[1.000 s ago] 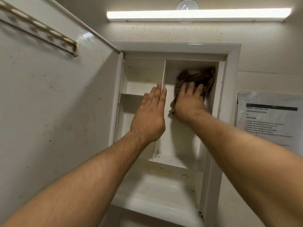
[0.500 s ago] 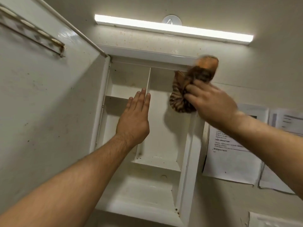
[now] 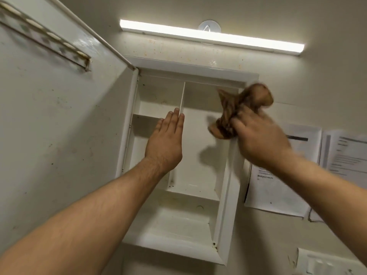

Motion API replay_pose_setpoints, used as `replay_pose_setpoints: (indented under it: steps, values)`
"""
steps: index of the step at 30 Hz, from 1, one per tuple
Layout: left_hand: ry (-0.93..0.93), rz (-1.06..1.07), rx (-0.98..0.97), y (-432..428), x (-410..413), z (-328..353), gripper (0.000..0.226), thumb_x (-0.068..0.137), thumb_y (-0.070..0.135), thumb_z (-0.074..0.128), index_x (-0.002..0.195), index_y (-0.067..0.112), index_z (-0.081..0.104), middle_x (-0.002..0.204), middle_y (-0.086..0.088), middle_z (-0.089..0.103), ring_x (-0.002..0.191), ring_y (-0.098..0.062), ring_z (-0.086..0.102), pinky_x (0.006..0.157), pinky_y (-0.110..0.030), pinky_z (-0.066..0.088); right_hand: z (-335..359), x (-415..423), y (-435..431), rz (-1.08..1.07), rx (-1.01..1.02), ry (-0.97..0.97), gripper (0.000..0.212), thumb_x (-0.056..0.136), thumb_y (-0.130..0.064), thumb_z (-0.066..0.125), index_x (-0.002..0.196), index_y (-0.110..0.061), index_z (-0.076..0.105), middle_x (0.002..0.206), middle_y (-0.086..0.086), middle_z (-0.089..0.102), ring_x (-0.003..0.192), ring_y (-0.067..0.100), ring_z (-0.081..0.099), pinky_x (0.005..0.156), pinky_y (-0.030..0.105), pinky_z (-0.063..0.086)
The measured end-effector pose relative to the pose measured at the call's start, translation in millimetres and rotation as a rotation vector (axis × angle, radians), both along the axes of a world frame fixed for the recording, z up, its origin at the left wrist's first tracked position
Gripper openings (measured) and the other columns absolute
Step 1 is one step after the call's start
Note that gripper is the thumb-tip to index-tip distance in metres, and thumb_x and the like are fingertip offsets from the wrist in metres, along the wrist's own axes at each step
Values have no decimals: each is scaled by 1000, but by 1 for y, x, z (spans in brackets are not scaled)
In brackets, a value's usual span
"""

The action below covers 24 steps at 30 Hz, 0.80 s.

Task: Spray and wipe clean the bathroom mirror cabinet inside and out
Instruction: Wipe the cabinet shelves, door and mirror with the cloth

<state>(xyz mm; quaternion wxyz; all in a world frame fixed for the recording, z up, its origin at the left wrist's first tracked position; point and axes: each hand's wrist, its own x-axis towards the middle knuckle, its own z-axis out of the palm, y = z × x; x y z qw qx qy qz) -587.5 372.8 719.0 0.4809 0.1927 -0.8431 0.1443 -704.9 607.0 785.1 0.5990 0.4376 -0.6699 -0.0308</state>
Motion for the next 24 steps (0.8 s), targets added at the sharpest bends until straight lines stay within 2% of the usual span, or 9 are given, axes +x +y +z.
replay_pose_setpoints:
  steps: [2,5,8,10,12,15,18,21,24]
  values:
    - [8,22,-3,1,1,-1,81,90,7,32,158,8,-11,166,-12,-19,154,-24,-13,126,-42,-2,-69,7,-5,7,169,-96,35,91,-32,52,114,-10,67,118,17,67,113,38,61,105,52,44]
    - [-2,17,-28,9,7,-18,81,90,9,37,159,4,-5,166,-15,-17,155,-27,-11,126,-45,2,-163,22,-4,-19,330,-222,44,80,-35,71,115,-9,71,117,14,69,114,35,64,115,54,40]
    - [-32,-68,-129,17,15,-56,78,91,19,45,159,4,9,168,-16,-8,155,-29,-3,126,-47,6,-163,15,-4,44,324,-151,21,90,-20,69,108,-10,69,102,11,71,100,33,67,115,50,41]
    - [-93,-121,-174,23,17,-81,76,92,25,45,159,5,14,168,-15,-4,156,-29,0,126,-48,8,-150,4,7,101,321,-49,13,92,-16,68,104,-10,65,99,12,68,94,33,65,105,45,45]
    - [-105,-152,-149,26,17,-101,73,94,29,43,159,5,17,168,-16,-1,156,-29,2,125,-49,9,-157,-6,21,120,244,-22,8,95,-13,63,100,-8,60,100,14,63,94,34,59,88,44,46]
    - [-129,-202,-109,31,19,-128,69,96,28,42,158,5,20,168,-15,3,155,-29,4,125,-49,9,-212,0,27,116,167,-63,4,93,-5,63,97,-4,62,97,18,62,89,36,57,72,47,48]
    - [-145,-287,-84,38,23,-158,64,94,20,46,154,2,31,167,-17,13,155,-31,10,125,-49,10,-275,27,4,66,167,-214,16,85,-4,58,98,-5,67,95,17,67,91,36,59,74,46,50]
    - [-178,-375,-82,40,33,-190,61,88,14,54,146,0,42,161,-20,27,150,-35,24,125,-48,13,-301,59,-23,-99,64,-517,26,83,-6,51,101,-6,69,103,18,69,99,40,59,75,46,50]
    - [-238,-409,-61,31,52,-219,57,87,14,57,141,0,49,156,-21,36,143,-37,34,123,-47,20,-296,62,-13,-139,125,-559,41,82,-7,43,114,-8,69,115,16,68,107,40,58,77,47,53]
